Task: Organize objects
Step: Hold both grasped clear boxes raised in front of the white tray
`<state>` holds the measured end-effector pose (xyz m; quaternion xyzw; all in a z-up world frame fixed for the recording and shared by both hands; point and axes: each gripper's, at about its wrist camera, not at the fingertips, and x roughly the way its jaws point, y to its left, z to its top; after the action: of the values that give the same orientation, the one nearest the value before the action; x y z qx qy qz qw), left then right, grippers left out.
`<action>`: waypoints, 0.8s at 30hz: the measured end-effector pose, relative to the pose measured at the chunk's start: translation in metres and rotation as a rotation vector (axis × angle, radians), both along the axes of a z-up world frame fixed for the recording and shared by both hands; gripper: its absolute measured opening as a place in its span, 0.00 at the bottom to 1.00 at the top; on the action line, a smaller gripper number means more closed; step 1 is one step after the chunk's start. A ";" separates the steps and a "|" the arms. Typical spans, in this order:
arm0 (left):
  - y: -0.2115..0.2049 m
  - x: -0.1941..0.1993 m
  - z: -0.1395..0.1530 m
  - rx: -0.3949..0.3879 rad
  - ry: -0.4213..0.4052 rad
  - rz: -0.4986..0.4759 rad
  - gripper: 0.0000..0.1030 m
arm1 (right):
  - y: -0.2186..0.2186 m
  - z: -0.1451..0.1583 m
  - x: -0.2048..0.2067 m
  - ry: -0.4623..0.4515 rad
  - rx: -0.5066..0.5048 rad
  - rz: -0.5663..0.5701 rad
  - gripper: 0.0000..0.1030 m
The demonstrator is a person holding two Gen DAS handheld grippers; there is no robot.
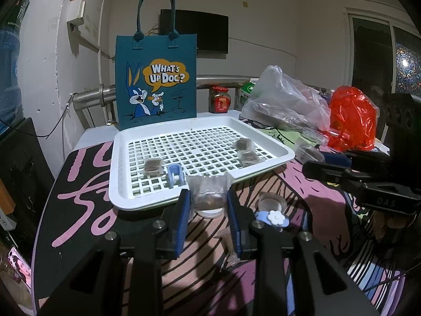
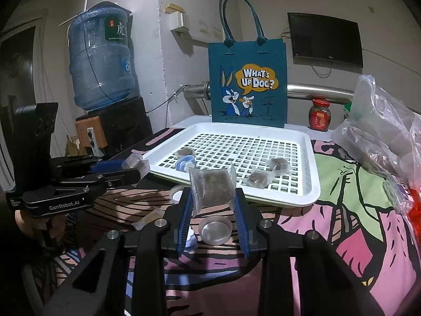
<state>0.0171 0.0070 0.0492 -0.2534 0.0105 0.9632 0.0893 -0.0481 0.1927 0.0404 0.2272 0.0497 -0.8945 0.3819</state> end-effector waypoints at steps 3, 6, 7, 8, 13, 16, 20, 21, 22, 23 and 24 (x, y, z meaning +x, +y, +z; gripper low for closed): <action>0.000 0.000 0.000 0.001 0.000 0.001 0.26 | 0.000 0.000 0.000 -0.001 -0.001 0.000 0.29; 0.000 0.000 0.000 0.000 -0.001 0.001 0.26 | 0.002 0.000 -0.002 -0.003 -0.003 -0.001 0.29; 0.000 0.000 0.000 0.001 -0.001 0.002 0.26 | 0.002 0.000 -0.002 -0.003 -0.004 -0.001 0.29; 0.000 0.000 0.001 0.001 -0.001 0.002 0.26 | 0.002 0.000 -0.002 -0.003 -0.004 -0.002 0.29; 0.000 0.000 0.001 0.001 0.001 0.004 0.26 | 0.002 0.000 -0.002 -0.003 -0.005 -0.001 0.29; 0.000 0.000 0.001 0.001 0.001 0.004 0.26 | 0.003 0.000 -0.002 -0.003 -0.005 -0.002 0.29; 0.000 0.000 0.001 0.001 0.000 0.003 0.26 | 0.003 0.000 -0.002 -0.003 -0.005 -0.001 0.29; 0.000 0.000 0.001 0.001 0.001 0.003 0.26 | 0.003 0.000 -0.002 -0.003 -0.005 -0.001 0.29; 0.000 0.000 0.001 0.001 0.001 0.003 0.26 | 0.003 0.000 -0.002 -0.003 -0.004 -0.001 0.29; 0.000 0.000 0.001 0.001 0.001 0.003 0.26 | 0.003 0.000 -0.002 -0.003 -0.004 -0.001 0.29; 0.000 0.000 0.001 0.001 0.001 0.003 0.26 | 0.003 0.000 -0.002 -0.003 -0.005 -0.001 0.29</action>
<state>0.0172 0.0067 0.0497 -0.2530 0.0096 0.9634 0.0879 -0.0499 0.1956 0.0405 0.2275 0.0471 -0.8945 0.3820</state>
